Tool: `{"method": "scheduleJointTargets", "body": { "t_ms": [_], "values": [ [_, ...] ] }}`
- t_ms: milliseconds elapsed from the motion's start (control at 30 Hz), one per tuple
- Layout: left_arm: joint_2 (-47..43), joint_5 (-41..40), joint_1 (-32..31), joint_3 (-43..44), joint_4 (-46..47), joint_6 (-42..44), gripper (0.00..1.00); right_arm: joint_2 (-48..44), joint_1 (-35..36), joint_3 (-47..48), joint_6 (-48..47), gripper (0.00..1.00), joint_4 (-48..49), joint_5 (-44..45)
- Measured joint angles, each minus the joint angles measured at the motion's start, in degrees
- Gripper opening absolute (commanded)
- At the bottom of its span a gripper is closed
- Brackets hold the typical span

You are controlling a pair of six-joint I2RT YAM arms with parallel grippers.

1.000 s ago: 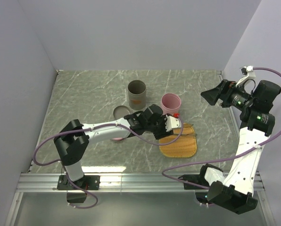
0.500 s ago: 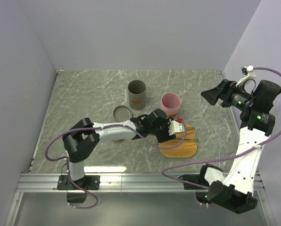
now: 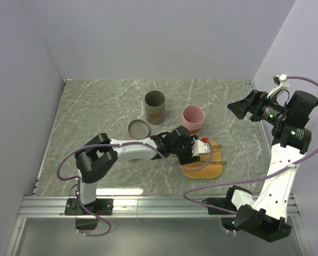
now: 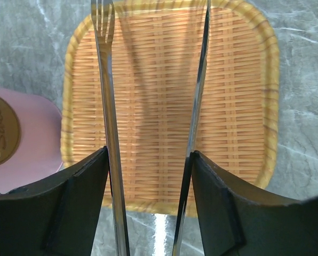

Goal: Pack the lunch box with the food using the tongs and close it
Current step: Put down the clamp

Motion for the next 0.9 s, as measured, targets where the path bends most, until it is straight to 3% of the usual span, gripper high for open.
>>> {"method": "scheduleJointTargets", "body": {
  "t_ms": [367,467,500,667,700,900],
  "values": [
    [2.75,-0.2,-0.96,0.0,-0.28,0.22,0.69,0.0,0.0,0.0,0.0,1.0,0.02,0.17],
    [3.28,-0.83,-1.07,0.0,-0.44,0.26,0.73,0.0,0.0,0.0,-0.2,1.0,0.02,0.28],
    [3.41,-1.38,-1.11,0.0,-0.48,0.24,0.8,0.0,0.0,0.0,-0.22,1.0,0.02,0.39],
    [3.48,-2.34,-1.29,0.0,-0.5,0.24,0.85,0.0,0.0,0.0,-0.35,1.0,0.04,0.61],
    [3.48,-2.47,-1.29,0.02,-0.55,0.24,0.94,0.0,0.0,0.0,-0.35,1.0,0.04,0.61],
    [3.48,-2.67,-1.51,1.64,-2.05,0.22,0.99,0.0,0.0,0.0,-0.42,1.0,0.07,0.61]
  ]
}}
